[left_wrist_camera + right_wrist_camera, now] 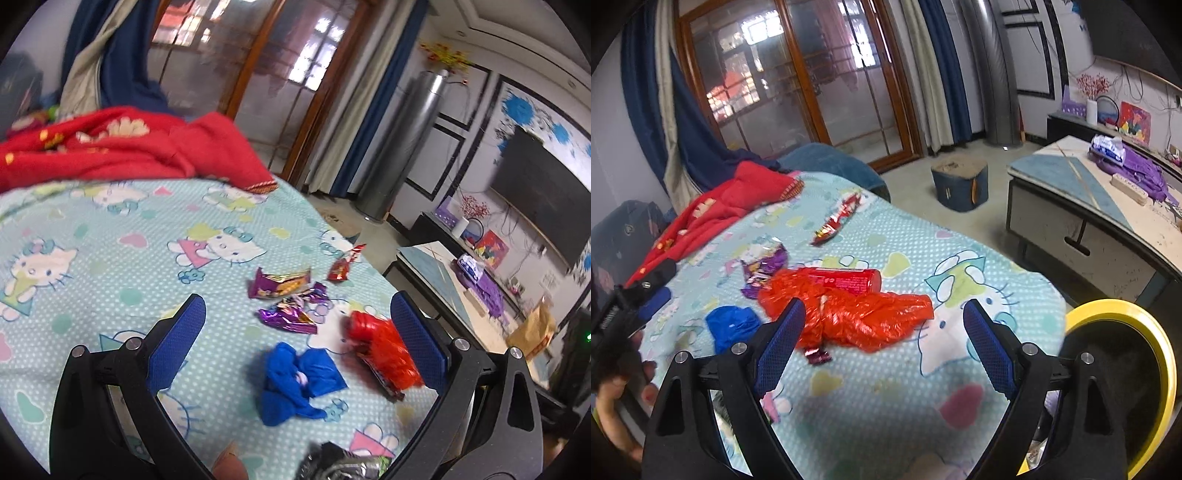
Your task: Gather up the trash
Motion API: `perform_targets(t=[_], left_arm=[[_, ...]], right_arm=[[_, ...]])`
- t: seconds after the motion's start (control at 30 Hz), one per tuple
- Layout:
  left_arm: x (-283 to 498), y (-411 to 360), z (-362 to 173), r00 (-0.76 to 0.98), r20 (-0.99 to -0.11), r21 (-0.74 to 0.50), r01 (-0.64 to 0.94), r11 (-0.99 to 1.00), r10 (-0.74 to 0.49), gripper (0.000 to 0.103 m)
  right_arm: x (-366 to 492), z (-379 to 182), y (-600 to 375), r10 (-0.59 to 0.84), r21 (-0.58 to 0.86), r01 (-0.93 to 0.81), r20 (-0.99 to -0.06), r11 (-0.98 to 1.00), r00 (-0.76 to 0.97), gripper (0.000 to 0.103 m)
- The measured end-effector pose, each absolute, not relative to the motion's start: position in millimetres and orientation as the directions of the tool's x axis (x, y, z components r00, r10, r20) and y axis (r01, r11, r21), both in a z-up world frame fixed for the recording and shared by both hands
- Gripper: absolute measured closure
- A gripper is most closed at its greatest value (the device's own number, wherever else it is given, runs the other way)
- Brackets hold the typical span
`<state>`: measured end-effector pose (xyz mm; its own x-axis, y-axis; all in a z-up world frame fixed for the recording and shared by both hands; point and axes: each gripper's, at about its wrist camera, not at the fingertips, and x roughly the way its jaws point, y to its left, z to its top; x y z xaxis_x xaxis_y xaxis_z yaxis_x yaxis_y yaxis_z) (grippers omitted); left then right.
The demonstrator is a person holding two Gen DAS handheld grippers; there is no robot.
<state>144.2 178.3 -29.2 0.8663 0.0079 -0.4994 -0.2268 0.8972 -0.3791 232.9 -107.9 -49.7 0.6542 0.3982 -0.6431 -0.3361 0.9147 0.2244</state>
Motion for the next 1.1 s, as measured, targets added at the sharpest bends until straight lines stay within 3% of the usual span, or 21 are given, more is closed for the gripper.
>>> perform_targets(t=[0.2,0.47,0.63,0.7,0.8,0.97,1.1], left_arm=[[182.4,205.5,-40.0,0.824,-0.566,-0.406,-0.26,0.876,-0.018,0.012],[230.7,225.6,-63.5,0.778,-0.615,-0.439,-0.205,0.875,-0.126,0.026],[250.6,232.2,-83.8,0.746,-0.627,-0.498,-0.16,0.852,-0.226,0.032],[254.3,231.2,-89.9,0.735,-0.629,-0.515,-0.149,0.844,-0.254,0.037],[254.8,229.8,-93.6,0.729,-0.635,-0.515,-0.15,0.844,-0.258,0.043],[255.6,226.7,-94.9,0.715,-0.648,-0.504,-0.146,0.851,-0.261,0.069],[253.5,223.9,-95.4,0.713,-0.649,-0.501,-0.137,0.854,-0.267,0.076]], right_arm=[[263.7,-71.1,-95.8,0.373,0.236,-0.296,-0.7,0.925,0.608,0.028],[282.5,-101.3,-99.4,0.411,0.328,-0.249,-0.743,0.911,0.527,0.033],[273.2,-103.3,-97.5,0.434,0.315,-0.302,-0.728,0.9,0.531,0.052],[269.5,-103.8,-96.5,0.449,0.32,-0.322,-0.724,0.891,0.524,0.068],[261.3,-102.6,-94.4,0.454,0.305,-0.348,-0.719,0.887,0.526,0.081],[249.4,-99.4,-93.8,0.446,0.278,-0.365,-0.711,0.889,0.543,0.089],[241.4,-96.0,-98.4,0.446,0.272,-0.37,-0.705,0.888,0.551,0.09]])
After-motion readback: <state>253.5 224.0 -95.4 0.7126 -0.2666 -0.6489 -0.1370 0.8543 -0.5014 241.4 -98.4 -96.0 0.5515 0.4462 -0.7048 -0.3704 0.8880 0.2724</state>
